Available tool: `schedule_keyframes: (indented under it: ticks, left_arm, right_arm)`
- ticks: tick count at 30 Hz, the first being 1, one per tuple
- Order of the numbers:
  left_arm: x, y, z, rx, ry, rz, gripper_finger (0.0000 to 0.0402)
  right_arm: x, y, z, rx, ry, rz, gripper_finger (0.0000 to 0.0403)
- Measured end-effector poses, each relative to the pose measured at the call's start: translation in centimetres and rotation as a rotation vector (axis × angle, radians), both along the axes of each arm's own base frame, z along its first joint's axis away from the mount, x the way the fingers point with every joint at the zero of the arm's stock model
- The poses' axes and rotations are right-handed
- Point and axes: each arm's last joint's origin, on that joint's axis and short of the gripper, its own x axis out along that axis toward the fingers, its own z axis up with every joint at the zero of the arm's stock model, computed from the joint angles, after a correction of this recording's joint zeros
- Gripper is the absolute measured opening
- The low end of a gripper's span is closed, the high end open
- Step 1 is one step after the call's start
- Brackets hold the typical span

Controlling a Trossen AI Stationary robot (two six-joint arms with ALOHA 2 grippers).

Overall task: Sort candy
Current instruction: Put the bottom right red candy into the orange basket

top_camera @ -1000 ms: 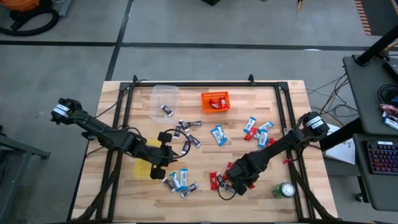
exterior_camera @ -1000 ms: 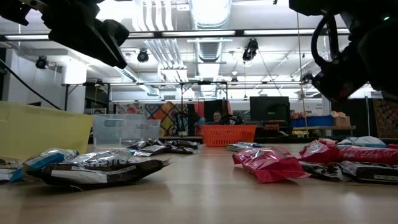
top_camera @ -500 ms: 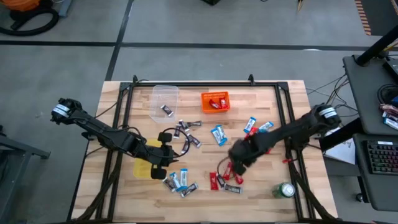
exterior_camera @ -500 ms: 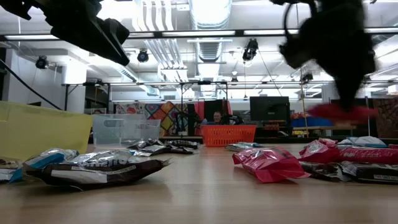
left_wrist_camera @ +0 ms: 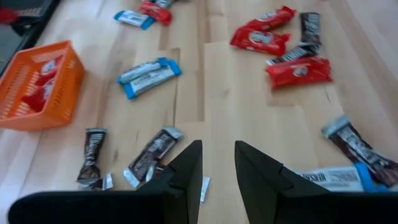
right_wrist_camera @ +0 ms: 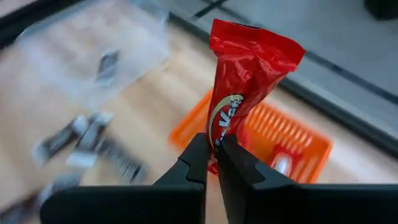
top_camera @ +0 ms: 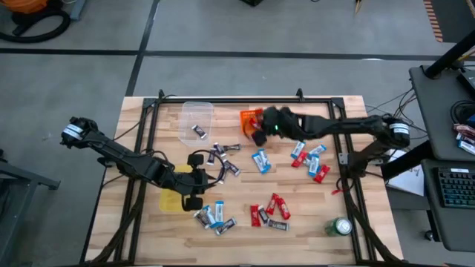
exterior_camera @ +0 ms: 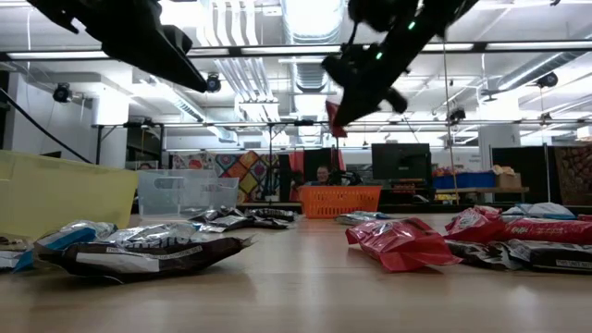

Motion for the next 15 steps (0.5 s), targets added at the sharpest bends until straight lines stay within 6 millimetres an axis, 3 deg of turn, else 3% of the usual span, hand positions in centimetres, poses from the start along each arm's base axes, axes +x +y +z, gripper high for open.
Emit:
schedule_keyframes:
  ticks: [6, 10, 15]
  left_arm:
    - [0.0, 0.0, 0.0, -0.038, -0.015, 0.045, 0.0077]
    - [0.0, 0.0, 0.0, -0.047, -0.017, 0.052, 0.0077]
    - [0.1, 0.0, 0.1, -0.075, -0.024, 0.073, 0.0077]
  right_arm:
    - [0.6, -3.8, -2.9, 0.049, 0.015, -0.138, 0.0013]
    - [0.7, -4.6, -4.3, 0.07, 0.051, -0.166, 0.0026]
    - [0.7, -4.8, -4.8, 0.075, 0.068, -0.172, 0.0085]
